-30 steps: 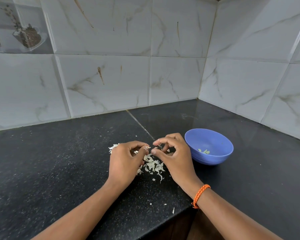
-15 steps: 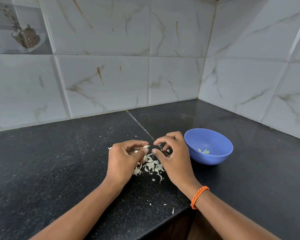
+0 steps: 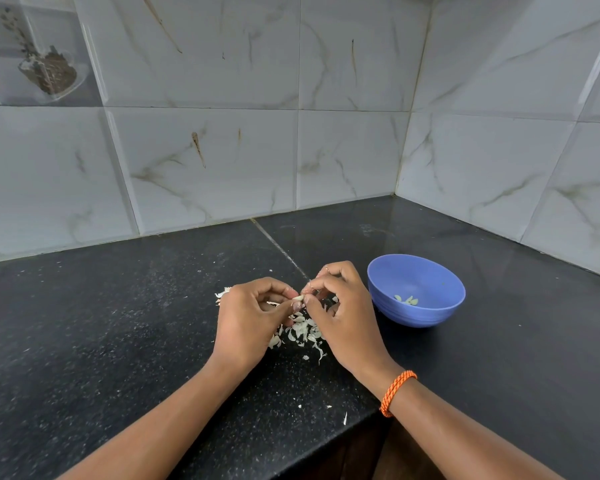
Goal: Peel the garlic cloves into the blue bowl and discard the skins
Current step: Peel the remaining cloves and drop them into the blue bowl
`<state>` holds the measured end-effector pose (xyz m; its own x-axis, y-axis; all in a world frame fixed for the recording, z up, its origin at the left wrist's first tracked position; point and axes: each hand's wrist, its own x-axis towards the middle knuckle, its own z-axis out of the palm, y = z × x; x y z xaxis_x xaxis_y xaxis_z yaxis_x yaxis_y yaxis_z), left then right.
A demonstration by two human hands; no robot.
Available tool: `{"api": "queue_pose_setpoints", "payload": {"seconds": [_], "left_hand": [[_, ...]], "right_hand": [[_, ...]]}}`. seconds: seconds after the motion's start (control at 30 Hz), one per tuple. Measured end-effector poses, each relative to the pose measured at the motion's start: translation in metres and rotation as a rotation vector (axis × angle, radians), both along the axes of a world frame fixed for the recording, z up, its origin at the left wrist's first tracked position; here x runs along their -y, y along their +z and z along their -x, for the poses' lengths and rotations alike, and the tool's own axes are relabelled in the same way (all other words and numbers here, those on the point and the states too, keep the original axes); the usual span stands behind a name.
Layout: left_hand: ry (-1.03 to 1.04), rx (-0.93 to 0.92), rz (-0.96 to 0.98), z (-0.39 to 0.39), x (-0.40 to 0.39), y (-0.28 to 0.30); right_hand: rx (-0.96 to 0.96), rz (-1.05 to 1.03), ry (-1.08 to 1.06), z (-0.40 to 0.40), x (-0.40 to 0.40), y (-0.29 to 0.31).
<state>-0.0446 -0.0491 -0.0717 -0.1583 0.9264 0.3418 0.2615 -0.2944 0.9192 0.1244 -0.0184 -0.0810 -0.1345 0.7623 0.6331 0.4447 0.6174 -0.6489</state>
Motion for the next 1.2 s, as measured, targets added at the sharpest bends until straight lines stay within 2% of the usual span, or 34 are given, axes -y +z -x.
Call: {"api": "queue_pose_setpoints", "payload": {"seconds": [0.3, 0.8, 1.07, 1.2], "left_hand": [[-0.055, -0.044, -0.024, -0.0018, -0.0014, -0.0023], [0.018, -0.147, -0.103, -0.0015, -0.0004, -0.0057], [0.059, -0.199, -0.123, -0.0011, 0.0002, -0.0061], [0.071, -0.215, -0.126, -0.0017, 0.0005, -0.0065]], "right_hand": [[0.012, -0.101, -0.065, 0.0006, 0.0020, -0.0003], [0.056, -0.133, -0.140, 0.0039, 0.0058, -0.0011], [-0.063, -0.027, -0.103, 0.0082, 0.0061, -0.0018], [-0.050, -0.027, -0.120, 0.0092, 0.0073, -0.0013]]}}
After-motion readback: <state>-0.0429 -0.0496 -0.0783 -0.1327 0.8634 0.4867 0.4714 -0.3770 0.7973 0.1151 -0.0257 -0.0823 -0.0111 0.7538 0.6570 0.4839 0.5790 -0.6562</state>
